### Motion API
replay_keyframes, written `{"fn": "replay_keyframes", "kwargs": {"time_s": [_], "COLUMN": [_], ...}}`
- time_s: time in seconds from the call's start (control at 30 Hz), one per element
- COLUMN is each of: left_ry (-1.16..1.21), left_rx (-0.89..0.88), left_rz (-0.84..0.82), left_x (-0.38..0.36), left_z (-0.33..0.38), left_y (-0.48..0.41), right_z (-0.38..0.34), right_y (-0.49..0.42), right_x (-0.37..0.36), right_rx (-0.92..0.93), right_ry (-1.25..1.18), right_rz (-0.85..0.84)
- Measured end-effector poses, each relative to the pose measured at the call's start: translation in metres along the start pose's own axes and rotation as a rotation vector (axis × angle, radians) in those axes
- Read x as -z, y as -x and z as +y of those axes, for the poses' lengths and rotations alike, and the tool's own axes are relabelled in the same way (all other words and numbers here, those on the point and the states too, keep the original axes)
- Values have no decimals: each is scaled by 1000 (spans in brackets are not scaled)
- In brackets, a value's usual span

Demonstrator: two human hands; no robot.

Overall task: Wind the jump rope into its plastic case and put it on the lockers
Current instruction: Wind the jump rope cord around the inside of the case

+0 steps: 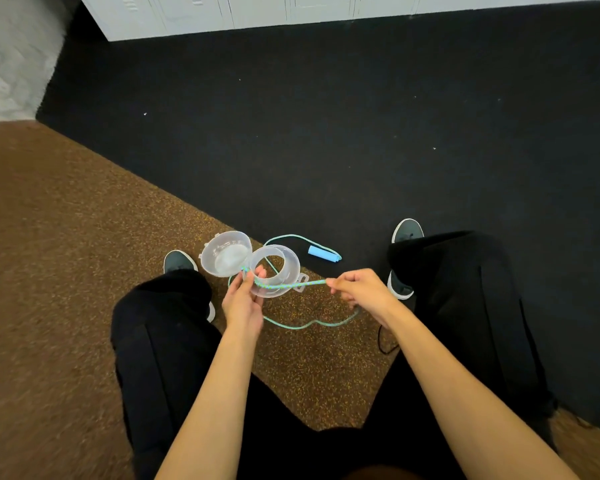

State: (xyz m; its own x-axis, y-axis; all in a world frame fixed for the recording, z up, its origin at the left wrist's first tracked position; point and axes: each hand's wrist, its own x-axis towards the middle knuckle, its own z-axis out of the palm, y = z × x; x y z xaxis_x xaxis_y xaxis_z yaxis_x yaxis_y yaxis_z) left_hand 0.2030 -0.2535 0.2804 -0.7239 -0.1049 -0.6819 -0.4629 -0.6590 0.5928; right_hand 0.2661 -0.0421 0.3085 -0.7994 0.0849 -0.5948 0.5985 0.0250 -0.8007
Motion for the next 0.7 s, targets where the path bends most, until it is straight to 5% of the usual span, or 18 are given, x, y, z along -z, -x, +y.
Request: {"fn": "replay_keyframes", "kwargs": {"time_s": [0.23,0.4,0.7], "left_ry": [-329,-470,-223], "left_rx": [49,135,353], "left_rz": [-238,-346,-269], "left_x": [-9,-9,-10], "left_z": [-16,-32,-29], "left_y": [14,25,22], "right_z": [-7,-2,-9], "right_y": [-4,-5,-2], "right_x": [-3,-8,-8], "right_rx": [-95,-136,-97], "right_ry": [-165,21,-243], "right_rz": [67,8,76]}}
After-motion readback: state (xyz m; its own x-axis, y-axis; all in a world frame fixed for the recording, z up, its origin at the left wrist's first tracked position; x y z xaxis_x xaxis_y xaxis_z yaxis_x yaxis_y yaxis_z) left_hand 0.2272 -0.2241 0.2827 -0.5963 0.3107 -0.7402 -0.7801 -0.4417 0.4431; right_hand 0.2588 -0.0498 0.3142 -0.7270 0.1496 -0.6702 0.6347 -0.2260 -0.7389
